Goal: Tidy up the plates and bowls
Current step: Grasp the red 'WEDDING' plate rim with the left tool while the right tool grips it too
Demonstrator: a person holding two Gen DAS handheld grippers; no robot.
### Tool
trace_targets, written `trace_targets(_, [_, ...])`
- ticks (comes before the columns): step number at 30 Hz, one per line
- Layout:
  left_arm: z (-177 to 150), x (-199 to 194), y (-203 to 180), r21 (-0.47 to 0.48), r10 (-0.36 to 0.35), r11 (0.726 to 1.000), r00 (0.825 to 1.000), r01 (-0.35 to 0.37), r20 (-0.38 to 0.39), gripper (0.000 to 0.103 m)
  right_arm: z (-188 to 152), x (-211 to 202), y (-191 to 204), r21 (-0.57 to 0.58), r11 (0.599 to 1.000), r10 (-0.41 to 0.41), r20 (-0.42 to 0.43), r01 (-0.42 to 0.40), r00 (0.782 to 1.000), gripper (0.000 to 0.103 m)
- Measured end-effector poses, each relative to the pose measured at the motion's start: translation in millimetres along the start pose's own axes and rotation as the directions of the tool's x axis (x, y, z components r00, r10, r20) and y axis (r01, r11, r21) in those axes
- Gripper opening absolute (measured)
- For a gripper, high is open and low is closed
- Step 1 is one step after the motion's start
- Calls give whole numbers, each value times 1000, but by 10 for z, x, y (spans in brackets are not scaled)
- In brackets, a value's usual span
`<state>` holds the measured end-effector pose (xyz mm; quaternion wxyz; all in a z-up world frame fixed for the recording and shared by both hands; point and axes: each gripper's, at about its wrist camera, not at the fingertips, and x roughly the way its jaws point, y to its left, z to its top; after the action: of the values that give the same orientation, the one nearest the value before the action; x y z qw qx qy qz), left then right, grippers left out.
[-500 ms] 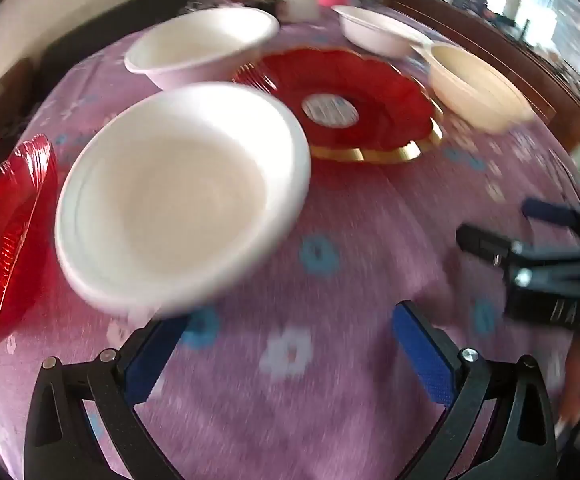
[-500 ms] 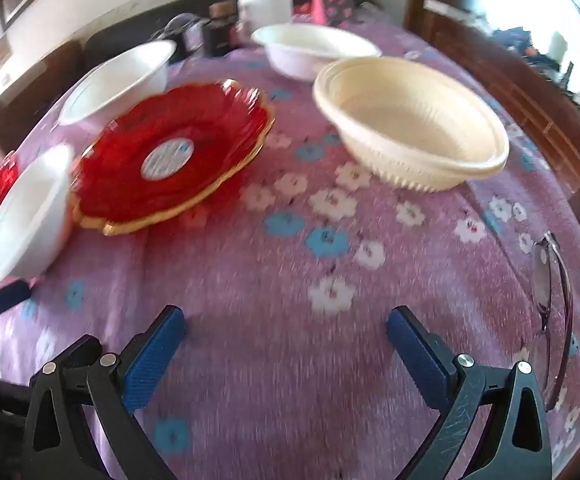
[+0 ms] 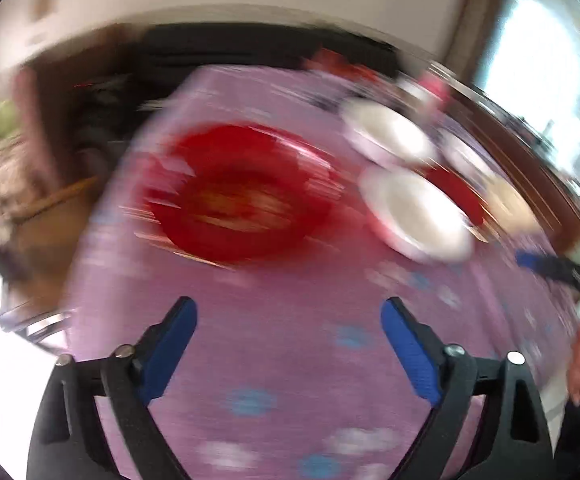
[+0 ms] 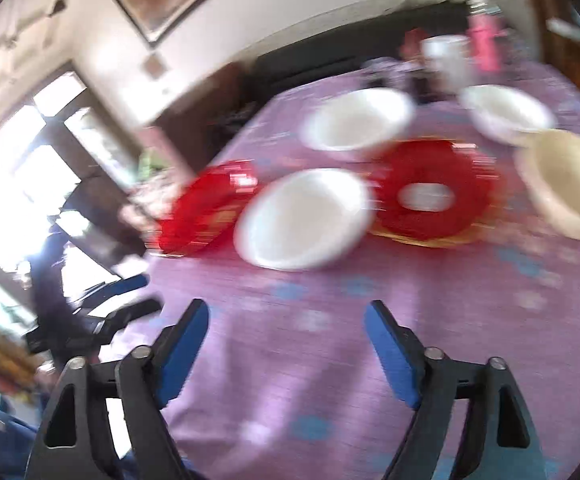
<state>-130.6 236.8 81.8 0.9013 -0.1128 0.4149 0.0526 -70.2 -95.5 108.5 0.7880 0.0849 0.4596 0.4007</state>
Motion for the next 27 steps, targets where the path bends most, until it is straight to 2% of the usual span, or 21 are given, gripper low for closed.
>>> trace_targets(2, [154, -16, 328, -78, 33, 996, 999, -34, -13, 63, 262, 333, 10, -12, 999, 32, -16, -32, 999, 72])
trace_targets(4, [286, 12, 596, -121, 25, 992, 999, -29, -36, 54, 466, 578, 125, -23, 1000, 10, -26, -10, 1000, 69])
trace_targets(6, [352, 64, 798, -171, 24, 985, 998, -34, -59, 54, 713, 873, 151, -10, 999, 45, -58, -46, 997, 69])
trace_targets(8, [446, 193, 949, -226, -44, 974, 994, 21, -97, 54, 980, 1045, 122, 13, 999, 53, -126, -52, 991, 69])
trace_targets(10, [496, 297, 1023, -270, -103, 960, 988, 68, -119, 54, 1187, 1252, 94, 25, 999, 46, -139, -43, 989, 68])
trace_targets(11, [538, 352, 1023, -261, -113, 962, 986, 78, -122, 54, 1231, 1343, 78, 20, 999, 36, -152, -33, 988, 65])
trace_targets(12, [561, 394, 1009, -250, -96, 966, 986, 60, -134, 54, 1327, 1483, 34, 24, 1000, 14, -170, -10, 985, 48])
trace_targets(13, [593, 478, 1014, -251, -71, 967, 986, 31, -151, 54, 1396, 1559, -8, 40, 999, 10, -180, -3, 984, 36])
trace_targets(15, [658, 641, 1015, -263, -111, 963, 980, 64, -168, 54, 1545, 1676, -108, 92, 995, 48, -213, -29, 976, 35])
trace_targets(18, [692, 769, 1017, -269, -140, 959, 972, 86, -188, 42, 1628, 1793, -146, 87, 994, 83, -213, -66, 974, 35])
trace_targets(21, [730, 854, 1001, -255, -129, 964, 973, 78, -191, 42, 1616, 1917, -194, 104, 994, 39, -222, -16, 974, 36])
trace_targets(24, [749, 948, 1011, -260, -130, 963, 970, 75, -204, 41, 1639, 2085, -188, 89, 996, 41, -250, -19, 967, 36])
trace_targets(26, [765, 1020, 986, -244, -117, 968, 970, 63, -213, 22, 1629, 2184, -157, 89, 996, 32, -275, -8, 961, 35])
trace_targets(27, [764, 1038, 963, -230, -95, 972, 972, 44, -213, 19, 1616, 2242, -139, 80, 997, 14, -285, 9, 958, 29])
